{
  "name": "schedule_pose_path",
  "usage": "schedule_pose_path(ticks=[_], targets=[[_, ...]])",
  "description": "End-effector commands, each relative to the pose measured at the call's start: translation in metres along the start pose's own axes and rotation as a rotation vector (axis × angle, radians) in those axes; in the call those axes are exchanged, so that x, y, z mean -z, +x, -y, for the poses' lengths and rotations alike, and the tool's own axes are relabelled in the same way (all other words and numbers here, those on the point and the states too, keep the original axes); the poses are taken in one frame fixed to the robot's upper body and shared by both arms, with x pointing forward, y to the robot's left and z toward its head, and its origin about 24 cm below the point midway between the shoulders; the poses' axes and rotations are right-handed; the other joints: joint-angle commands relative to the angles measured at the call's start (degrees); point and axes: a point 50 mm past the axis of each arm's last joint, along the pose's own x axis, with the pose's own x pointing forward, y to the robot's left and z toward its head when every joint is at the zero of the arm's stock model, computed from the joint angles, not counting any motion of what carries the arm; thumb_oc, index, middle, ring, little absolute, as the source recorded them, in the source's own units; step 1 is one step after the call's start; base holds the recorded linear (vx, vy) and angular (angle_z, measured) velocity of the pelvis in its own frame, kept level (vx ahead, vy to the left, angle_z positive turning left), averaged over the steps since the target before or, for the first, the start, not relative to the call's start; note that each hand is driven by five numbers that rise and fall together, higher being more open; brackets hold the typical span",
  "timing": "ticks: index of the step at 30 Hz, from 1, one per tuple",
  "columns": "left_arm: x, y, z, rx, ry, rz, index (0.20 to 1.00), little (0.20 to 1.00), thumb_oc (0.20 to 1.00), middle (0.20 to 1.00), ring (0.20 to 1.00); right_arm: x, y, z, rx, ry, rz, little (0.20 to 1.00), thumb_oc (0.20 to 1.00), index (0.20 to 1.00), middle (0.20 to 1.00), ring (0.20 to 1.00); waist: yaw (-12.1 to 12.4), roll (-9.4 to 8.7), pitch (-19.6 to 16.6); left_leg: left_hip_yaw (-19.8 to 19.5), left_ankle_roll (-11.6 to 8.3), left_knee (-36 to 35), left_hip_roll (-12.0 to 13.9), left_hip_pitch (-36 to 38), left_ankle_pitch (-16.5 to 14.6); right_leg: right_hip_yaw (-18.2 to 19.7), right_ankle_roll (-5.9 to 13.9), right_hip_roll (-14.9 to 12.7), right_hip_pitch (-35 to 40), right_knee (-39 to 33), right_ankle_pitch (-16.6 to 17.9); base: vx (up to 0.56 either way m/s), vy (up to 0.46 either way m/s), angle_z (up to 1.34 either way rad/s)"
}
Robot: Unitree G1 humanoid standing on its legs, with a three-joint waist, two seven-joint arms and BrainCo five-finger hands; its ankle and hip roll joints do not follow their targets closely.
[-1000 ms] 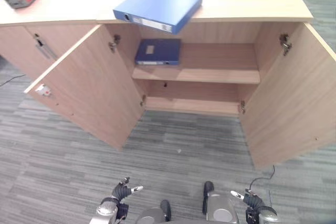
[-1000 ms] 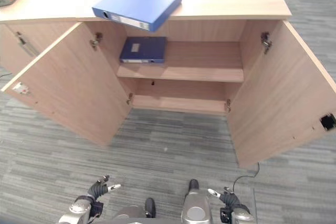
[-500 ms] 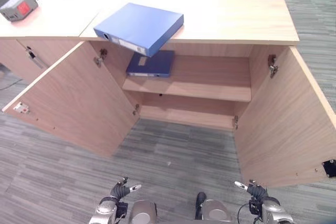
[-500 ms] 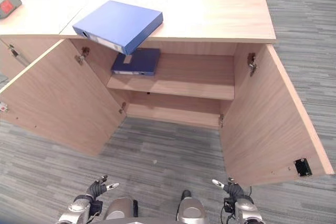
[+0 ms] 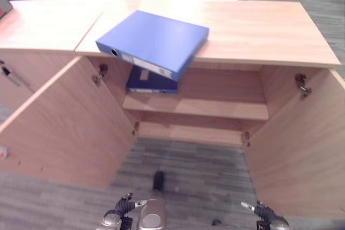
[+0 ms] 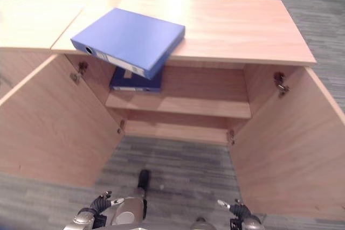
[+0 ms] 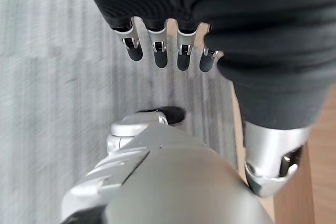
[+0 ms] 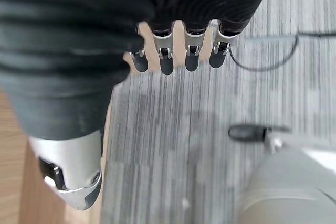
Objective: Put the empty folder in the office cabinet
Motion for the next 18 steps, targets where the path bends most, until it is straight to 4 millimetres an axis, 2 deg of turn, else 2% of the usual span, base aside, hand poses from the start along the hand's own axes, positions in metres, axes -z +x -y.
schedule_pose_path(ticks=[1, 2, 4, 5, 6, 7, 8, 9, 10, 11, 12, 13, 15, 17, 18], targets=[[-0.028, 0.001, -0.013, -0.025, 0.037, 0.122, 1.000, 1.000, 1.000, 1.000, 1.000, -0.032, 0.004, -0.005, -0.016, 0.010, 0.105, 1.000, 1.000, 1.000, 1.000, 1.000, 0.8, -1.05, -0.9, -2.7, -2.48, -1.9, 3.5, -4.1, 0.2, 7.5, 3.16, -1.7, -3.5, 8.1, -2.7, 0.17, 0.187, 0.00], [-0.032, 0.002, -0.017, -0.032, 0.041, 0.132, 1.000, 1.000, 1.000, 1.000, 1.000, -0.034, 0.004, -0.007, -0.021, 0.022, 0.109, 1.000, 1.000, 1.000, 1.000, 1.000, 0.8, -1.60, -0.9, -1.7, -1.35, -1.0, 3.1, -3.8, -1.1, 7.9, 3.78, -2.0, -5.0, 11.1, -1.1, 0.24, 0.269, -0.01], [-0.042, 0.001, -0.022, -0.044, 0.046, 0.169, 1.000, 1.000, 1.000, 1.000, 1.000, -0.044, 0.005, -0.012, -0.034, 0.029, 0.135, 1.000, 1.000, 1.000, 1.000, 1.000, 0.5, -1.64, 0.0, 0.3, 0.28, -0.2, 2.7, -2.3, -2.9, 7.1, 4.46, -2.2, -9.3, 18.3, 5.0, 0.21, 0.340, -0.13], [-0.051, 0.001, -0.027, -0.057, 0.029, 0.203, 1.000, 1.000, 1.000, 1.000, 1.000, -0.050, 0.006, -0.016, -0.044, 0.037, 0.153, 1.000, 1.000, 1.000, 1.000, 1.000, 0.8, -0.46, 0.9, 2.3, 1.56, -1.0, 3.2, 0.2, -4.4, 1.9, 4.28, -3.1, -13.4, 24.9, 8.9, 0.13, 0.299, -0.29], [-0.051, 0.001, -0.028, -0.057, 0.029, 0.203, 1.000, 1.000, 1.000, 1.000, 1.000, -0.050, 0.006, -0.017, -0.044, 0.037, 0.154, 1.000, 1.000, 1.000, 1.000, 1.000, 0.9, -0.54, 0.9, 2.4, 1.58, -1.0, 3.1, 0.3, -4.4, 1.9, 4.32, -3.2, -13.5, 25.1, 8.8, 0.12, 0.298, -0.38], [-0.054, 0.000, -0.029, -0.062, 0.025, 0.215, 1.000, 1.000, 1.000, 1.000, 1.000, -0.054, 0.005, -0.019, -0.049, 0.034, 0.168, 1.000, 1.000, 1.000, 1.000, 1.000, 1.0, 0.05, 1.1, 3.4, 2.22, -1.3, 3.0, 1.5, -5.1, -2.4, 3.78, -4.2, -14.0, 27.0, 8.9, 0.11, 0.212, -0.39], [-0.054, 0.000, -0.030, -0.062, 0.029, 0.217, 1.000, 1.000, 1.000, 1.000, 1.000, -0.056, 0.005, -0.022, -0.059, 0.029, 0.179, 1.000, 1.000, 1.000, 1.000, 1.000, 0.8, 0.33, 1.1, 4.4, 2.74, -1.8, 2.5, 2.8, -5.8, -5.3, 3.88, -4.3, -14.7, 27.6, 8.8, 0.15, 0.289, -0.38], [-0.054, 0.000, -0.030, -0.059, 0.026, 0.219, 1.000, 1.000, 1.000, 1.000, 1.000, -0.055, 0.005, -0.022, -0.059, 0.028, 0.180, 1.000, 1.000, 1.000, 1.000, 1.000, 0.5, 0.55, 1.0, 5.0, 3.22, -2.3, 1.8, 4.0, -6.0, -5.7, 4.02, -3.3, -15.5, 27.9, 8.7, 0.27, 0.335, -0.40], [-0.053, -0.001, -0.030, -0.063, 0.019, 0.218, 1.000, 1.000, 1.000, 1.000, 1.000, -0.055, 0.005, -0.021, -0.053, 0.031, 0.181, 1.000, 1.000, 1.000, 1.000, 1.000, -0.2, 1.12, 1.2, 5.5, 3.83, -3.2, 0.7, 6.4, -6.9, -6.2, 3.41, -0.4, -18.9, 27.0, 7.3, 0.21, 0.225, -0.34], [-0.053, -0.001, -0.030, -0.062, 0.018, 0.218, 1.000, 1.000, 1.000, 1.000, 1.000, -0.055, 0.005, -0.021, -0.053, 0.031, 0.181, 1.000, 1.000, 1.000, 1.000, 1.000, -0.3, 1.04, 1.3, 5.5, 3.80, -3.2, 0.6, 6.6, -7.0, -6.2, 3.41, -0.5, -18.7, 27.2, 7.0, 0.31, 0.172, -0.32], [-0.051, -0.001, -0.030, -0.062, 0.014, 0.213, 1.000, 1.000, 1.000, 1.000, 1.000, -0.053, 0.005, -0.019, -0.047, 0.034, 0.174, 1.000, 1.000, 1.000, 1.000, 1.000, -0.7, 1.10, 1.3, 6.1, 3.59, -4.1, -0.2, 8.7, -7.8, -8.4, 2.87, 0.3, -19.4, 21.4, 4.9, 0.15, 0.017, -0.21], [-0.051, -0.001, -0.030, -0.062, 0.014, 0.212, 1.000, 1.000, 1.000, 1.000, 1.000, -0.053, 0.005, -0.019, -0.047, 0.034, 0.174, 1.000, 1.000, 1.000, 1.000, 1.000, -0.9, 1.14, 1.5, 5.9, 3.54, -4.2, -0.2, 9.0, -7.9, -8.6, 2.83, 0.3, -19.0, 21.3, 4.8, 0.22, 0.023, -0.13], [-0.052, 0.000, -0.027, -0.053, 0.018, 0.215, 1.000, 1.000, 1.000, 1.000, 1.000, -0.051, 0.005, -0.018, -0.043, 0.042, 0.167, 1.000, 1.000, 1.000, 1.000, 1.000, -1.8, 0.89, 1.8, 5.4, 3.43, -4.8, -1.4, 10.7, -8.8, -8.5, 2.41, 1.2, -19.3, 15.0, 4.8, 0.17, 0.005, 0.13], [-0.051, 0.000, -0.022, -0.036, 0.037, 0.216, 1.000, 1.000, 1.000, 1.000, 1.000, -0.041, 0.004, -0.015, -0.037, 0.046, 0.139, 1.000, 1.000, 1.000, 1.000, 1.000, -2.6, 0.44, 1.4, 4.9, 3.54, -5.0, -2.7, 12.2, -9.5, -4.8, 2.36, 2.1, -17.0, 9.2, 5.0, 0.16, 0.006, 0.35], [-0.051, 0.000, -0.022, -0.036, 0.037, 0.216, 1.000, 1.000, 1.000, 1.000, 1.000, -0.041, 0.004, -0.015, -0.037, 0.046, 0.139, 1.000, 1.000, 1.000, 1.000, 1.000, -2.6, 0.45, 1.4, 4.9, 3.54, -5.1, -2.7, 12.2, -9.5, -4.8, 2.36, 2.1, -16.9, 9.2, 5.0, 0.12, -0.015, 0.55]])
